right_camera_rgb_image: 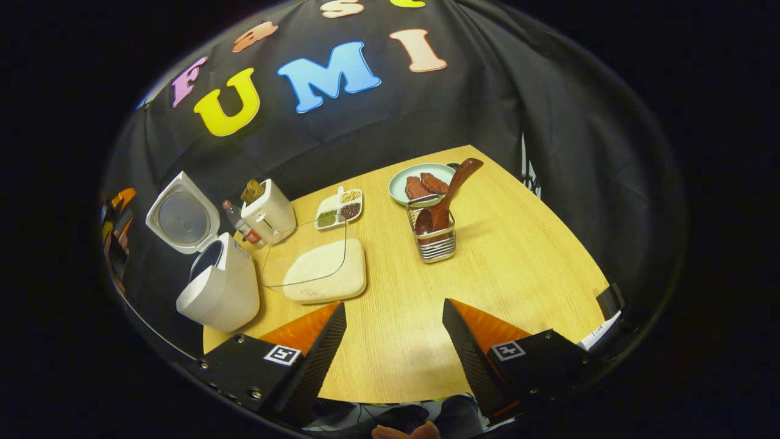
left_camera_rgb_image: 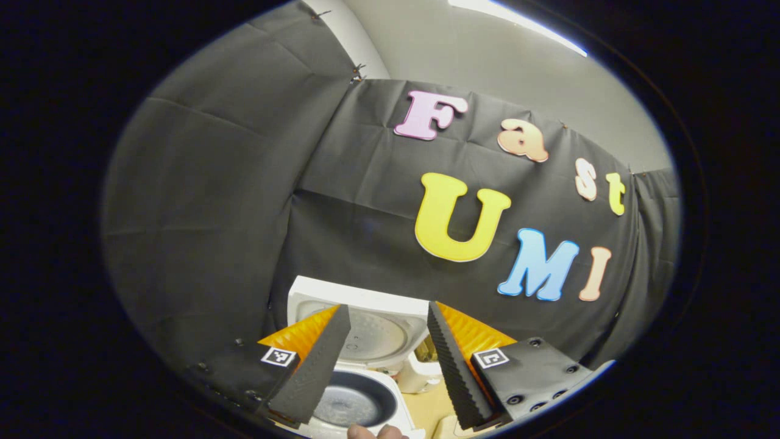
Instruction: Close the left gripper, press the button to open the rice cooker; take a wooden spoon from the chopstick holder with the right hand, scoop a spoonful of rice and pour it into the rice cooker, then put the wooden spoon back into the chopstick holder.
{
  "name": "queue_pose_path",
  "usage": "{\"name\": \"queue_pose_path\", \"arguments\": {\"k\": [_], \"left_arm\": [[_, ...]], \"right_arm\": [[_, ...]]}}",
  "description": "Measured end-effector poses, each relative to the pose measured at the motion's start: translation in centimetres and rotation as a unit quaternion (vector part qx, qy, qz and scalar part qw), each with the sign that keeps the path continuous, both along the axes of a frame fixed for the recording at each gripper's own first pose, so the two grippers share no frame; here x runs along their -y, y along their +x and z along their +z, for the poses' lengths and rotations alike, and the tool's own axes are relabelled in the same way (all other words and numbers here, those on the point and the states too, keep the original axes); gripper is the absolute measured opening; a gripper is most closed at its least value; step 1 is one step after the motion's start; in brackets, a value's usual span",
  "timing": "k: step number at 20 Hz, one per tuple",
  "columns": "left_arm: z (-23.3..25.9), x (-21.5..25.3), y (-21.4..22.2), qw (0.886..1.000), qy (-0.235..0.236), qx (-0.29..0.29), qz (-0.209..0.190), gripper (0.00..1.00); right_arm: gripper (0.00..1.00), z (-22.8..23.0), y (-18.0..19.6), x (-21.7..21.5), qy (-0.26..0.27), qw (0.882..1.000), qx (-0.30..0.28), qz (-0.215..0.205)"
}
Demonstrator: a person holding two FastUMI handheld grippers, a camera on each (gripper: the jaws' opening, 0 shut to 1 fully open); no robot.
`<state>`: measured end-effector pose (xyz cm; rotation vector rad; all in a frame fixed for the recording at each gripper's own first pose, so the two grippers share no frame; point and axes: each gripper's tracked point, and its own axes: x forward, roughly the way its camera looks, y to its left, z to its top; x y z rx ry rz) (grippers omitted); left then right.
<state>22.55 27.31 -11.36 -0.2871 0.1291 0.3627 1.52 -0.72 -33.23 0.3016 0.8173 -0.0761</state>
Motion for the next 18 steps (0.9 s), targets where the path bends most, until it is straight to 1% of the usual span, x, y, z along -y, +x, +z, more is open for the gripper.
{"name": "queue_pose_path", "arguments": {"k": [1, 2, 3, 6, 7, 9, 12, 14, 15, 16, 17, 18], "left_arm": [[-0.1, -0.5, 1.2, 1.0, 0.002, -0.002, 0.002, 0.84], [0.1, -1.1, 2.7, 1.0, 0.008, -0.001, 0.001, 0.9], [0.2, -1.4, 3.9, 1.0, 0.016, -0.005, 0.001, 0.84], [-0.4, -2.7, 8.0, 0.998, 0.047, -0.031, 0.002, 0.84], [-0.7, -3.1, 9.1, 0.998, 0.054, -0.04, 0.005, 0.96], [-1.3, -4.1, 10.9, 0.996, 0.062, -0.058, 0.012, 0.9], [-3.1, -5.9, 12.7, 0.993, 0.075, -0.088, 0.025, 0.9], [-5.1, -6.7, 13.7, 0.99, 0.071, -0.116, 0.027, 0.89], [-6.5, -6.5, 13.4, 0.987, 0.065, -0.142, 0.031, 0.96], [-6.3, -7.2, 13.7, 0.983, 0.107, -0.143, 0.031, 0.92], [-6.5, -6.9, 13.3, 0.981, 0.119, -0.15, 0.028, 0.88], [-6.2, -6.5, 13.2, 0.982, 0.118, -0.142, 0.027, 0.84]], "right_arm": [[0.98, 0.3, -0.3, -0.4, -0.001, 1.0, 0.0, 0.001], [0.98, 0.4, -0.5, -0.8, -0.003, 1.0, -0.002, 0.003], [0.98, 0.3, -0.7, -1.2, -0.004, 1.0, -0.006, 0.006], [0.98, 0.0, -1.5, -1.9, -0.008, 1.0, -0.016, 0.012], [0.98, 0.0, -1.9, -2.1, -0.006, 1.0, -0.02, 0.014], [0.98, -0.4, -2.7, -2.3, -0.01, 0.999, -0.028, 0.019], [0.98, -1.0, -3.6, -2.4, -0.006, 0.999, -0.044, 0.02], [0.98, -1.0, -3.5, -2.6, -0.003, 0.999, -0.046, 0.022], [0.98, -0.9, -3.4, -2.7, -0.005, 0.999, -0.045, 0.025], [0.98, -0.9, -3.3, -2.8, -0.007, 0.999, -0.044, 0.029], [0.98, -0.8, -3.1, -3.0, -0.006, 0.998, -0.043, 0.033], [0.98, -0.9, -2.9, -3.3, -0.005, 0.998, -0.044, 0.036]]}}
